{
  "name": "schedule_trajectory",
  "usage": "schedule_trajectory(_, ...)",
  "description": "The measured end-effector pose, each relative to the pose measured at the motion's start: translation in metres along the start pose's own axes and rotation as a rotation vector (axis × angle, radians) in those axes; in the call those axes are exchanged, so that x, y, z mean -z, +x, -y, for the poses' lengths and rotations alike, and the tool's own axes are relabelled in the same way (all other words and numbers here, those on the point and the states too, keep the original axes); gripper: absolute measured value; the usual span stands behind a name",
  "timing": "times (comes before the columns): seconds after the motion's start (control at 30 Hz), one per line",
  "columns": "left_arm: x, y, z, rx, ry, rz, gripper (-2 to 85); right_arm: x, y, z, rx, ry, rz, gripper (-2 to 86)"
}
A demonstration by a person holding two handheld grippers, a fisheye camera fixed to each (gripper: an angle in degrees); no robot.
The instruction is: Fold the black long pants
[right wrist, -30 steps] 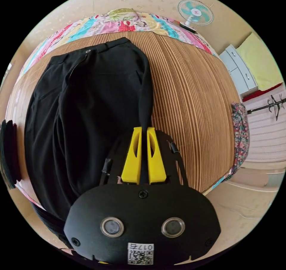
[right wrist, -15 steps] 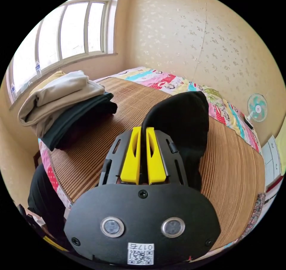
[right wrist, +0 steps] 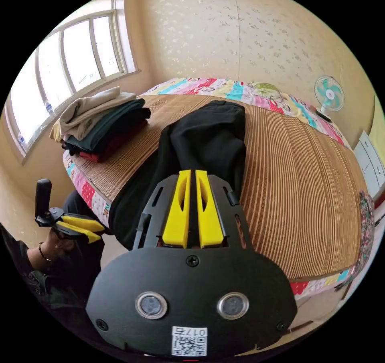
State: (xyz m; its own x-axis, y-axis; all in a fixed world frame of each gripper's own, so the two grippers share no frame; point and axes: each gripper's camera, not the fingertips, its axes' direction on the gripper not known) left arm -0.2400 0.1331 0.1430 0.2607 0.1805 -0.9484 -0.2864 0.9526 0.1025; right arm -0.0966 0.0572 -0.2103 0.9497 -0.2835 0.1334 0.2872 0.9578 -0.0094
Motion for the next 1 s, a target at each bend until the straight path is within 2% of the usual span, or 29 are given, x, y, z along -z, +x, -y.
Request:
schedule_trajectory(0.07, -0.007, -0.002, 0.022, 0.022, -0.005, 0.012, 8.7, 0.012, 0.04, -0.037, -0.118, -0.03, 0.066, 3.6)
schedule_trajectory(0.17, -0.03, 0.003, 0.053, 0.042, -0.115, 0.021, 7.3, 0.029, 0.079, -0.072, -0.265, -0.027, 0.118, 5.5)
schedule_trajectory(0.27, -0.026, 0.015, 0.062, 0.006, -0.138, 0.025, 1.8, 0.041, 0.101, -0.09, -0.331, -0.002, 0.134, 5.9)
schedule_trajectory(0.33, -0.002, 0.021, 0.056, -0.078, -0.102, -0.201, 0.2, 0.044, 0.111, -0.092, -0.352, 0.005, 0.149, 6.0)
schedule_trajectory(0.43, 0.04, 0.017, 0.042, -0.134, -0.017, -0.409, -0.3, 0.046, 0.121, -0.08, -0.346, 0.01, 0.187, 6.1)
schedule_trajectory(0.47, 0.046, 0.015, 0.039, -0.124, -0.019, -0.393, -0.4, 0.046, 0.123, -0.074, -0.34, 0.022, 0.197, 6.2)
schedule_trajectory(0.5, 0.05, 0.009, 0.036, -0.062, -0.064, -0.284, -0.4, 0.046, 0.125, -0.07, -0.337, 0.027, 0.201, 6.2)
schedule_trajectory(0.53, 0.045, 0.003, 0.035, 0.019, -0.161, -0.101, -0.4, 0.042, 0.127, -0.062, -0.33, 0.028, 0.211, 6.3)
schedule_trajectory(0.6, 0.034, 0.004, 0.034, 0.052, -0.259, 0.112, -0.2, 0.034, 0.13, -0.047, -0.33, 0.022, 0.235, 6.4)
schedule_trajectory(0.8, 0.032, 0.004, 0.051, 0.159, -0.247, 0.075, -0.2, 0.0, 0.154, 0.039, -0.321, 0.03, 0.221, 7.7)
schedule_trajectory(1.0, 0.046, 0.002, 0.059, 0.174, -0.247, 0.024, -0.2, -0.075, 0.172, 0.105, -0.305, -0.221, 0.172, 7.1)
